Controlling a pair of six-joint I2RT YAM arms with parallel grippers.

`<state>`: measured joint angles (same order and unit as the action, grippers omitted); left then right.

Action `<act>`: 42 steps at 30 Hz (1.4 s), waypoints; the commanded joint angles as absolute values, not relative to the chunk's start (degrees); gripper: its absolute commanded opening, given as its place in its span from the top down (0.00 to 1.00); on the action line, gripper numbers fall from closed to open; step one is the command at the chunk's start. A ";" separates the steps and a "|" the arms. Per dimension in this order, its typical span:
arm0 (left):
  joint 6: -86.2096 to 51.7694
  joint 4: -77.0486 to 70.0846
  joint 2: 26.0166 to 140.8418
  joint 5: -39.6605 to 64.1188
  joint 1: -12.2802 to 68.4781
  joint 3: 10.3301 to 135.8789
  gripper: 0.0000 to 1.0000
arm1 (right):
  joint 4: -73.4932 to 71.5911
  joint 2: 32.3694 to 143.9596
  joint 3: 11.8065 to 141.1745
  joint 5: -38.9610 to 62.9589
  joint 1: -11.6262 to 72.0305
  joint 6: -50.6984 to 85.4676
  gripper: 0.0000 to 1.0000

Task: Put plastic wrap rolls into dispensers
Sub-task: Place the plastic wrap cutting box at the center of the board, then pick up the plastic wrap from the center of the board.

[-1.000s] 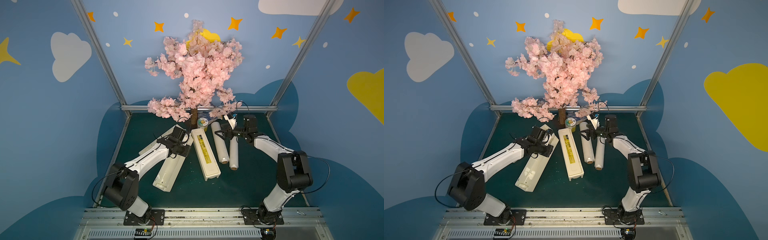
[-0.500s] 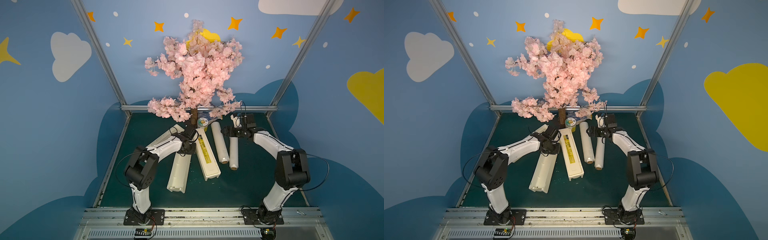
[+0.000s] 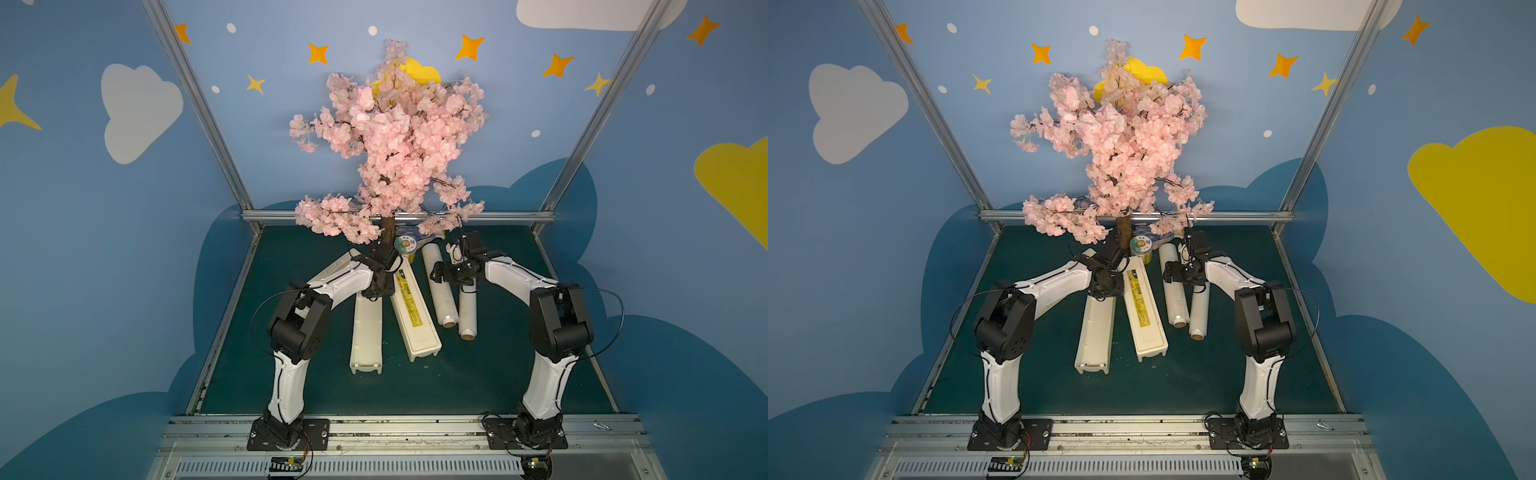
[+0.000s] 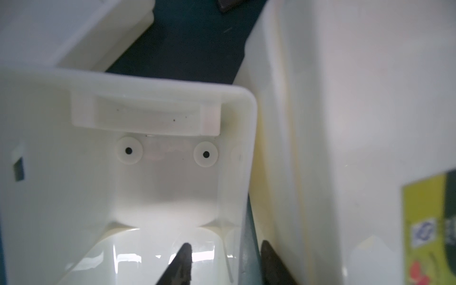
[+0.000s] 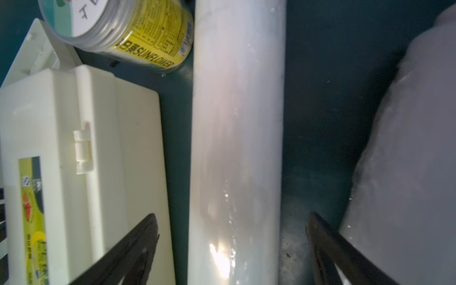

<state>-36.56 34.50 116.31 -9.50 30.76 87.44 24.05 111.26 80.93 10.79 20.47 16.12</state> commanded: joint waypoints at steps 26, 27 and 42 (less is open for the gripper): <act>-20.40 35.06 81.18 -12.86 17.36 71.28 0.33 | 48.86 124.89 104.50 -6.56 25.65 20.33 0.68; -19.75 35.00 80.52 -12.31 17.07 70.47 0.33 | 49.37 124.04 104.71 -7.05 25.65 20.52 0.71; -17.18 33.07 72.87 2.90 8.28 61.20 0.33 | 67.94 108.02 114.56 -9.84 33.76 27.71 0.78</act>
